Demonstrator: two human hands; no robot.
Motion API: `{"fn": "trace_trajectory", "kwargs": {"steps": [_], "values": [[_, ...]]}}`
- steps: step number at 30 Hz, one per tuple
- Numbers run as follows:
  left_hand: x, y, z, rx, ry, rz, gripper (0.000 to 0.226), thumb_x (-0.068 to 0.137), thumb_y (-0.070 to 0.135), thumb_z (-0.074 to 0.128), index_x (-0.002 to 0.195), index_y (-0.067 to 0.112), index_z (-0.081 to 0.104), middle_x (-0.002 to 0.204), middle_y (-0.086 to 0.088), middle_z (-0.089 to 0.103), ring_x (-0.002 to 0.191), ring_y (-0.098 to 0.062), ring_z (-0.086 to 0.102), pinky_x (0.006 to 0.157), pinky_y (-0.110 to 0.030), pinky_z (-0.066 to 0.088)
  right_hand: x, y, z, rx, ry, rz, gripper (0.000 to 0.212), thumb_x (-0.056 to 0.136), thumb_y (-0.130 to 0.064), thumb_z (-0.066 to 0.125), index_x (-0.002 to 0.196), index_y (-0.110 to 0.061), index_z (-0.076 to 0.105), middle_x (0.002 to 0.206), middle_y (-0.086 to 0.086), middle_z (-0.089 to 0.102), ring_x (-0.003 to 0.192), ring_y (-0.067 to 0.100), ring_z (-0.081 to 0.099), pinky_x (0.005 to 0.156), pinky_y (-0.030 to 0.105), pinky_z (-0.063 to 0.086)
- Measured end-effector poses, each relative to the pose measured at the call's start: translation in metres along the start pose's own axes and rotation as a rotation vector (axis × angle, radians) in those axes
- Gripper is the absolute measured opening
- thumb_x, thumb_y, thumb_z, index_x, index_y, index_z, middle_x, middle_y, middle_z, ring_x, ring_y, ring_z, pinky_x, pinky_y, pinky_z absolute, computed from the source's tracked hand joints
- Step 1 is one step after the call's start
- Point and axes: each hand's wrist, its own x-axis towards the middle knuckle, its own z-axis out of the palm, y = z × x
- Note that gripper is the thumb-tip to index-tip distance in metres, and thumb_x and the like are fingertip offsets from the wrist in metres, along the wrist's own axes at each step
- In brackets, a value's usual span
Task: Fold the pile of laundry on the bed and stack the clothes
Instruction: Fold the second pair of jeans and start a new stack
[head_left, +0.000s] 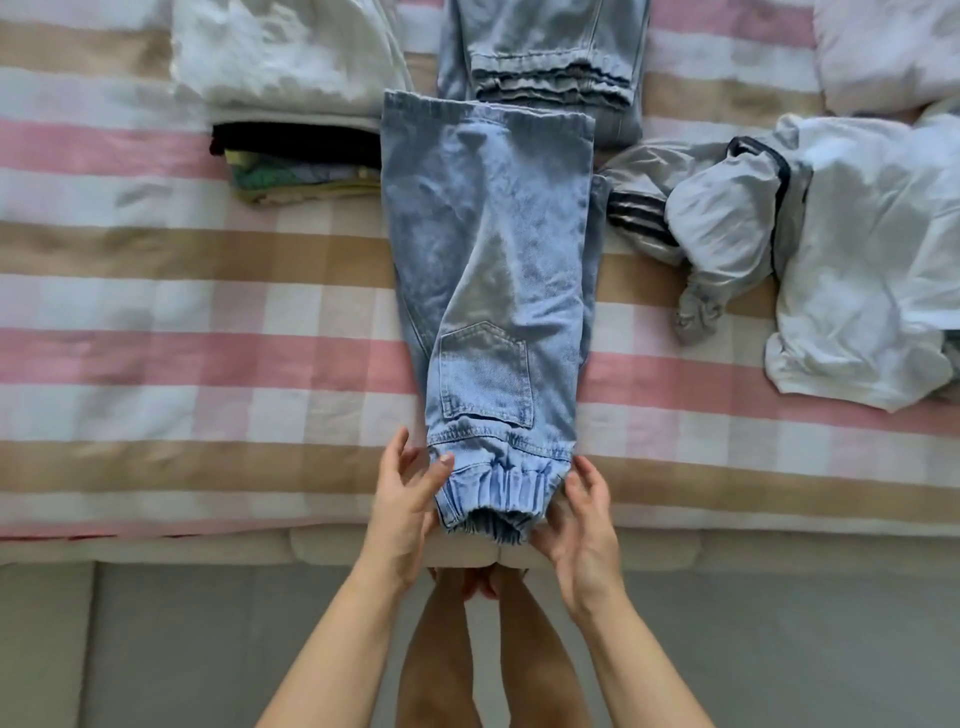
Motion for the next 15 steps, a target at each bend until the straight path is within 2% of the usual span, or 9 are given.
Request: {"fn": "trace_trajectory", "kwargs": {"steps": [1,3,6,9,12,13,15], "values": [[0.001,-0.005,0.003,0.061,0.036,0.018,0.089,0.066,0.019,0.076,0.140,0.028,0.027,0.134,0.002,0.041,0.117,-0.014,0.048,0.100,-0.040,0.040,0.001,0.005,0.003,-0.054,0.015,0.002,0.047,0.080,-0.023,0.061,0.120,-0.033,0.040,0.120,0.000,0.060,0.100,0.019,0.064,0.077,0.044,0.055],[0.004,-0.013,0.009,0.089,0.062,0.035,0.094,0.069,-0.001,0.075,0.144,0.023,0.023,0.134,-0.002,0.043,0.115,-0.015,0.052,0.100,-0.040,0.043,0.003,0.012,0.008,-0.172,0.062,-0.035,0.063,0.076,-0.010,0.070,0.123,-0.033,0.035,0.115,-0.004,0.060,0.105,0.022,0.061,0.092,0.053,0.049],[0.007,-0.025,0.007,0.059,0.055,0.045,0.088,0.068,-0.017,0.068,0.140,0.020,0.031,0.133,-0.004,0.050,0.114,-0.016,0.055,0.097,-0.040,0.046,0.006,0.019,0.006,-0.287,0.093,-0.067,0.076,0.075,0.006,0.069,0.128,-0.030,0.029,0.118,-0.003,0.056,0.110,0.021,0.058,0.098,0.050,0.045],[0.012,-0.037,0.001,0.040,0.062,-0.005,0.085,0.066,-0.021,0.066,0.137,0.013,0.035,0.131,-0.013,0.053,0.116,-0.028,0.055,0.100,-0.051,0.043,0.010,0.024,-0.002,-0.396,0.101,-0.052,0.079,0.073,0.006,0.072,0.128,-0.031,0.029,0.123,0.000,0.054,0.109,0.014,0.056,0.095,0.033,0.048],[0.017,-0.043,0.000,0.053,0.074,-0.024,0.081,0.065,-0.025,0.063,0.134,0.011,0.038,0.127,-0.018,0.056,0.113,-0.031,0.056,0.099,-0.051,0.043,0.014,0.029,-0.002,-0.461,0.128,-0.064,0.078,0.072,0.005,0.074,0.132,-0.021,0.032,0.119,0.000,0.053,0.101,0.007,0.055,0.074,0.006,0.046],[0.018,-0.043,0.000,0.067,0.073,-0.018,0.080,0.065,-0.025,0.063,0.132,0.011,0.040,0.125,-0.018,0.057,0.112,-0.030,0.057,0.098,-0.049,0.045,0.015,0.031,-0.002,-0.485,0.137,-0.068,0.078,0.072,0.004,0.074,0.134,-0.017,0.032,0.119,0.000,0.053,0.101,0.009,0.053,0.070,0.003,0.043],[0.018,-0.043,0.002,0.110,0.083,0.007,0.077,0.065,-0.024,0.065,0.129,0.011,0.042,0.123,-0.017,0.059,0.110,-0.029,0.059,0.094,-0.044,0.048,0.017,0.032,-0.003,-0.529,0.140,-0.066,0.077,0.072,0.003,0.073,0.136,-0.014,0.032,0.120,0.002,0.054,0.104,0.011,0.052,0.072,0.003,0.040]]}}
